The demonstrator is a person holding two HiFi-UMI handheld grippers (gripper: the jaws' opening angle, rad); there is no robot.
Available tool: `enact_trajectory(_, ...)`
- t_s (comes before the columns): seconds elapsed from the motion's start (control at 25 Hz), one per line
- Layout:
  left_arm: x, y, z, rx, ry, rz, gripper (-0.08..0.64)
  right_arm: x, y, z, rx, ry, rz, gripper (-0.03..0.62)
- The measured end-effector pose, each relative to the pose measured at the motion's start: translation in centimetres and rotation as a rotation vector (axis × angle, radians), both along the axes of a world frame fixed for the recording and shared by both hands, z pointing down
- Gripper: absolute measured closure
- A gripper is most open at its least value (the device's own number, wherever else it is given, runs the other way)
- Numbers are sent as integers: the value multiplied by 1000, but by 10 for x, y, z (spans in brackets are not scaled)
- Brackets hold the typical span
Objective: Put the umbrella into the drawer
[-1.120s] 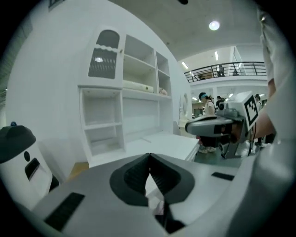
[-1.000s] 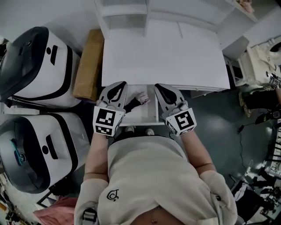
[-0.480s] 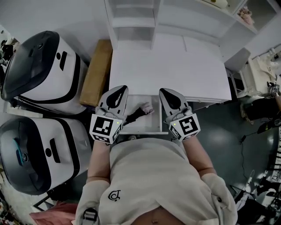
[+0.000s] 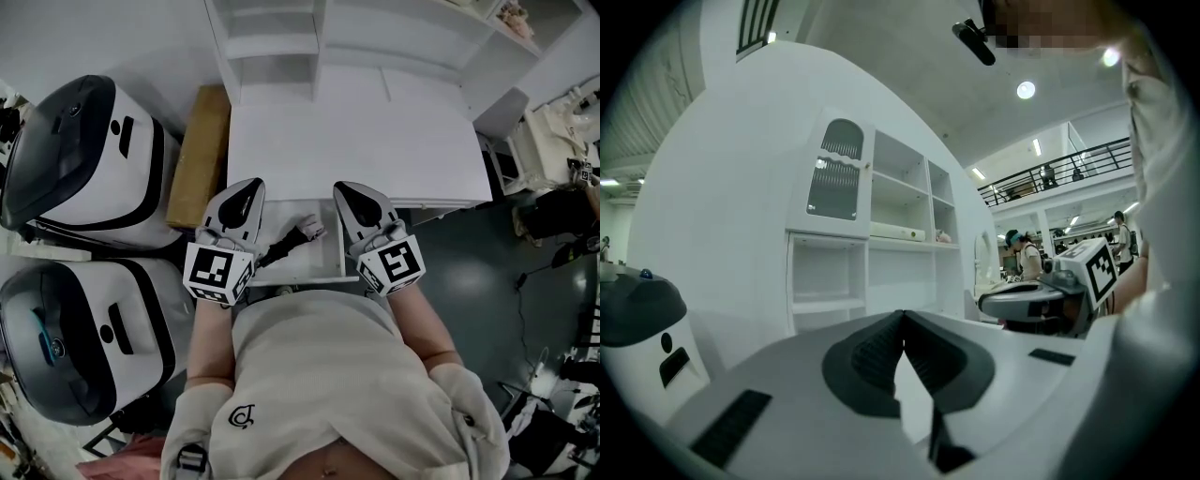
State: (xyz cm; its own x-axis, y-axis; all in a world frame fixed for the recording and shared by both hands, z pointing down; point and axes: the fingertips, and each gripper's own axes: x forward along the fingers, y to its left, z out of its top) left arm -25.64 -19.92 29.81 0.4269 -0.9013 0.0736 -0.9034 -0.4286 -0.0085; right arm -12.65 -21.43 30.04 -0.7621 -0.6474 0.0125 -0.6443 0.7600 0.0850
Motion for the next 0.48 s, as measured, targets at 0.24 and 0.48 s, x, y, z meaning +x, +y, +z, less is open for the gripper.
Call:
enact_trajectory(0.24,3,2,6,-16,2,12,548,7,-2,0,1,-1,19,586)
enact_trajectory(0.48,4,-1,4,-10,6,17,548,10,-4,-1,3,-1,23,586)
